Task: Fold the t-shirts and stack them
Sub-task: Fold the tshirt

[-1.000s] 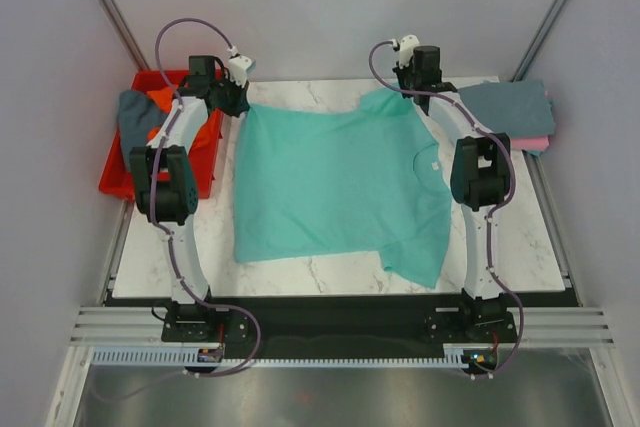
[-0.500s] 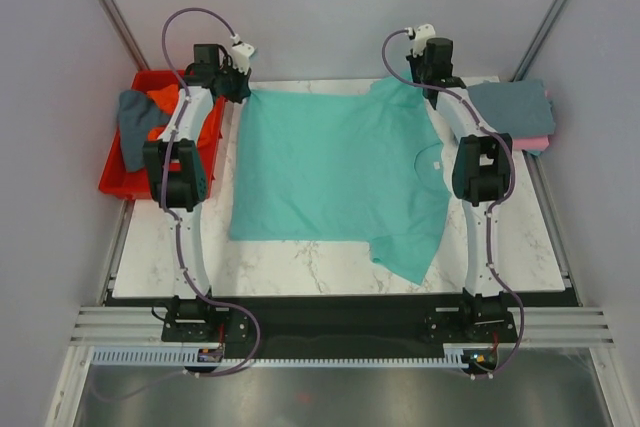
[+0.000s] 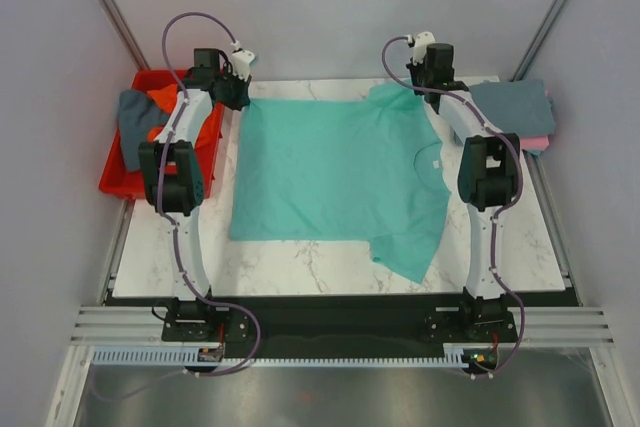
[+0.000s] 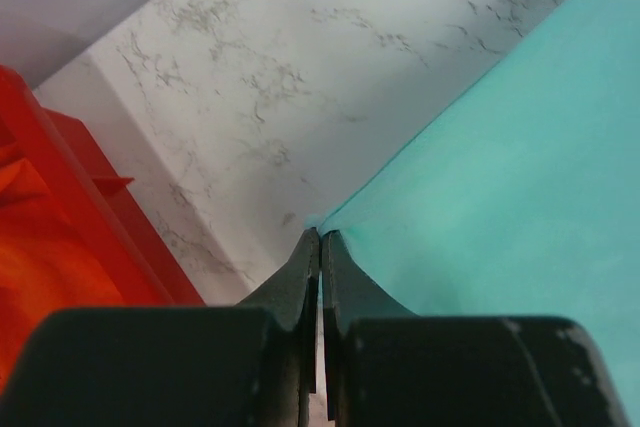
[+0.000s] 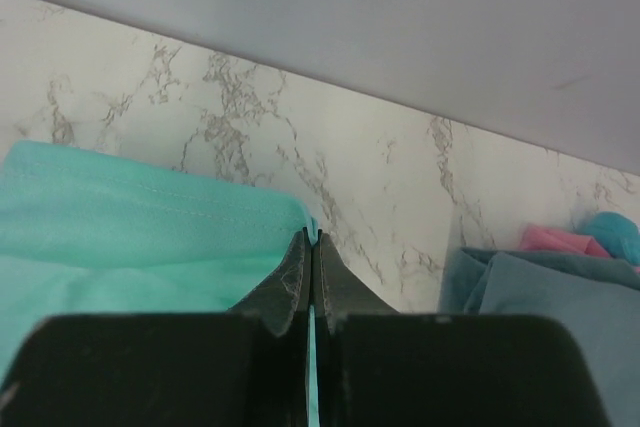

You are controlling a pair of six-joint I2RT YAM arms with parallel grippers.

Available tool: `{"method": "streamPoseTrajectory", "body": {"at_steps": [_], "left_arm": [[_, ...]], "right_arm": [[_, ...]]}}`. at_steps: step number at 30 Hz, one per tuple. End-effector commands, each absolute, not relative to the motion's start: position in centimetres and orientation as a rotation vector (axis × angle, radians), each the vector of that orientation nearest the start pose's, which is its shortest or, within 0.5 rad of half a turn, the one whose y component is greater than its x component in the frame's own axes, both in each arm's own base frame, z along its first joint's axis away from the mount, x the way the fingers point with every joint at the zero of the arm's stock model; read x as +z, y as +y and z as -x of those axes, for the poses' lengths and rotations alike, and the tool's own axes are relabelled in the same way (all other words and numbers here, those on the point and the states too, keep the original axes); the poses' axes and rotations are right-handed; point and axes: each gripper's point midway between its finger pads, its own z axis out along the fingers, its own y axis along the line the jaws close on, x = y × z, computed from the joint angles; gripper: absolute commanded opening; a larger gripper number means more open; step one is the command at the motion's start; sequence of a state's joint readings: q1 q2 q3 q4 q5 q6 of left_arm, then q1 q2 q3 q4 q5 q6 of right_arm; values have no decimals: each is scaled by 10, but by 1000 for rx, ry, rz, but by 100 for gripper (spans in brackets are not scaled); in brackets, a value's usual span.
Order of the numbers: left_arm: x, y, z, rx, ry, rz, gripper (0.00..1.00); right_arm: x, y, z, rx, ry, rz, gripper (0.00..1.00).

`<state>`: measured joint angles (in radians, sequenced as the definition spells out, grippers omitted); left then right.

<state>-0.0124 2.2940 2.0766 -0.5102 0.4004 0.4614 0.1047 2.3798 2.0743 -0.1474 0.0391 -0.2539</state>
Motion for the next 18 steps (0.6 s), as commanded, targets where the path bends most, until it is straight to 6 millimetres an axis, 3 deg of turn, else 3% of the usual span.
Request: {"method": "streamPoseTrajectory", "body": {"at_steps": [1, 2, 3, 5, 6, 8, 10, 11, 12, 15, 16, 18], "left_arm": [[178, -55, -581, -193, 2056, -734, 2], [187, -54, -576, -184, 2042, -742, 2], [174, -54, -567, -198, 2072, -753, 2], [167, -55, -554, -215, 2091, -766, 2], [165, -40, -552, -207, 2106, -738, 2], [162, -41, -544, -230, 2117, -734, 2], [161, -43, -539, -242, 2116, -743, 2], [157, -44, -534, -251, 2126, -750, 2], [159, -44, -531, -253, 2122, -753, 2], [155, -43, -522, -274, 2135, -751, 2], [154, -42, -520, -276, 2139, -747, 2], [151, -43, -515, -288, 2144, -753, 2]], "right_arm": [[220, 52, -647, -119, 1877, 312, 0], [210, 51, -639, -119, 1905, 318, 0], [223, 51, -632, -117, 1889, 315, 0], [215, 51, -620, -114, 1919, 325, 0], [228, 52, -613, -111, 1902, 325, 0], [218, 54, -601, -94, 1937, 337, 0], [224, 56, -589, -90, 1935, 340, 0], [212, 59, -580, -85, 1962, 354, 0], [218, 61, -573, -85, 1955, 355, 0], [211, 68, -551, -80, 1978, 383, 0], [201, 69, -542, -76, 2001, 393, 0], [209, 72, -530, -71, 1992, 401, 0]]}}
